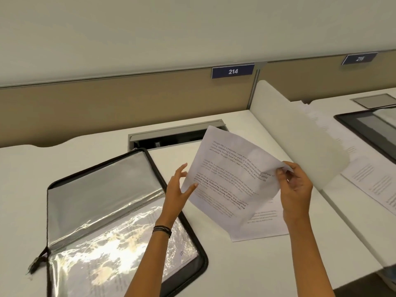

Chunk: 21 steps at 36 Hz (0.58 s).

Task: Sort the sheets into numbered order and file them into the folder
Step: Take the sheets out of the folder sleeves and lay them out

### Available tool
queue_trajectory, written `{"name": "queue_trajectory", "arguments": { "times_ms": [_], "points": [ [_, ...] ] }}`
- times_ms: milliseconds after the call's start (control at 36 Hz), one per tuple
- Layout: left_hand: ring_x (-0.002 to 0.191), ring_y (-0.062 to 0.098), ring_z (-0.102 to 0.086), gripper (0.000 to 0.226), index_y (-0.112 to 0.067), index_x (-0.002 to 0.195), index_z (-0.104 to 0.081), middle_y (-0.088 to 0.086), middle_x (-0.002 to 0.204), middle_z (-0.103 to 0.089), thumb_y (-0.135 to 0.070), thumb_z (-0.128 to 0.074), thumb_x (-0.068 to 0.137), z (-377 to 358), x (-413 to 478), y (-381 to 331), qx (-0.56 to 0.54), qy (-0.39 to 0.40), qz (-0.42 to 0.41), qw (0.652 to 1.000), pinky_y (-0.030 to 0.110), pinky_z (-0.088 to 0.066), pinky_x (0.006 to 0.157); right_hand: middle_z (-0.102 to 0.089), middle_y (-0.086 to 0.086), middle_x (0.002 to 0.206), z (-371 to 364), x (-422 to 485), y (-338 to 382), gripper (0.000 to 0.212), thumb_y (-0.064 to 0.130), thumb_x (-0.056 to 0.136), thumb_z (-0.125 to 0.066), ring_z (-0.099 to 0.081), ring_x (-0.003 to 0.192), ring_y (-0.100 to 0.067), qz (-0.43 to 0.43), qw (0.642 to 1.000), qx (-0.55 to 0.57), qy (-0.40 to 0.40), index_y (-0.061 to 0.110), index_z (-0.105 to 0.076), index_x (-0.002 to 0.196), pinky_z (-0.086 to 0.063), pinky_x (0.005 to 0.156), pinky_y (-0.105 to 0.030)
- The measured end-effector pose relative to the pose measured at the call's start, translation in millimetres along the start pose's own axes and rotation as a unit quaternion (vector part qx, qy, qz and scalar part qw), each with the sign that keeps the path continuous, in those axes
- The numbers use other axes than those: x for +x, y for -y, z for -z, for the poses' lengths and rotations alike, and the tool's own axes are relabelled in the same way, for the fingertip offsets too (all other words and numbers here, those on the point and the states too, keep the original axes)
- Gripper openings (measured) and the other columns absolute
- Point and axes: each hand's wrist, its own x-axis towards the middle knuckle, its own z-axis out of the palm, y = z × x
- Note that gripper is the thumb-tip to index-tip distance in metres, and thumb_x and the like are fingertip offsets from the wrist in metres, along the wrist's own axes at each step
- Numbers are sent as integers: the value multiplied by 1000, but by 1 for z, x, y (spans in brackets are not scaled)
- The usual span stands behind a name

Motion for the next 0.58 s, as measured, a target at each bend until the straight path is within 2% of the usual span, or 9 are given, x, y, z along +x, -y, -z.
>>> {"name": "queue_trajectory", "arguments": {
  "times_ms": [83,167,250,333,417,500,583],
  "points": [
    [113,6,-52,46,-26,131,-47,-9,124,-56,-29,-64,89,-8,-2,0,14,-21,-12,1000,29,-41,100,-66,18,81,7,3,-1,43,0,93,-52,-59,79,1,-6,1000,-8,-6,38,-68,81,-47,71,-11],
    [93,2,-62,18,-29,108,-62,-14,104,-67,-20,-62,92,-13,-4,1,13,-15,-26,999,27,-53,86,-66,18,81,13,6,-4,30,0,93,-53,-60,79,3,-16,999,-12,-28,27,-64,87,-47,70,-10],
    [78,1,-64,17,-34,91,-64,-15,90,-69,-17,-63,91,-19,-5,-2,11,3,-7,1000,19,-52,72,-67,8,96,18,10,-9,23,2,93,-54,-64,88,-1,-34,998,-7,-59,23,-61,99,-50,73,-13],
    [71,-3,-63,15,-25,86,-66,-12,85,-68,-11,-63,90,-25,-8,-2,-18,5,32,999,11,-48,65,-67,3,103,25,13,-18,28,2,94,-51,-65,94,-3,-60,995,-8,-82,26,-59,106,-51,76,-15],
    [71,1,-64,8,-17,86,-68,-10,83,-67,-11,-64,90,-31,-11,5,-26,15,76,997,11,-48,64,-67,6,100,34,16,-29,28,5,97,-47,-64,89,0,-96,991,-29,-90,26,-57,113,-54,76,-17],
    [76,10,-64,6,-15,86,-68,-8,83,-67,-11,-64,89,-38,-14,17,-30,22,120,992,12,-47,64,-63,0,100,42,17,-42,25,9,99,-45,-63,80,1,-143,983,-67,-91,22,-50,120,-54,72,-16],
    [80,13,-63,6,-14,88,-69,-2,85,-68,-12,-64,89,-46,-19,26,-43,20,156,987,17,-47,68,-59,-5,111,50,15,-54,32,10,97,-48,-59,96,-14,-203,968,-121,-80,23,-46,126,-48,94,-34]
  ]
}}
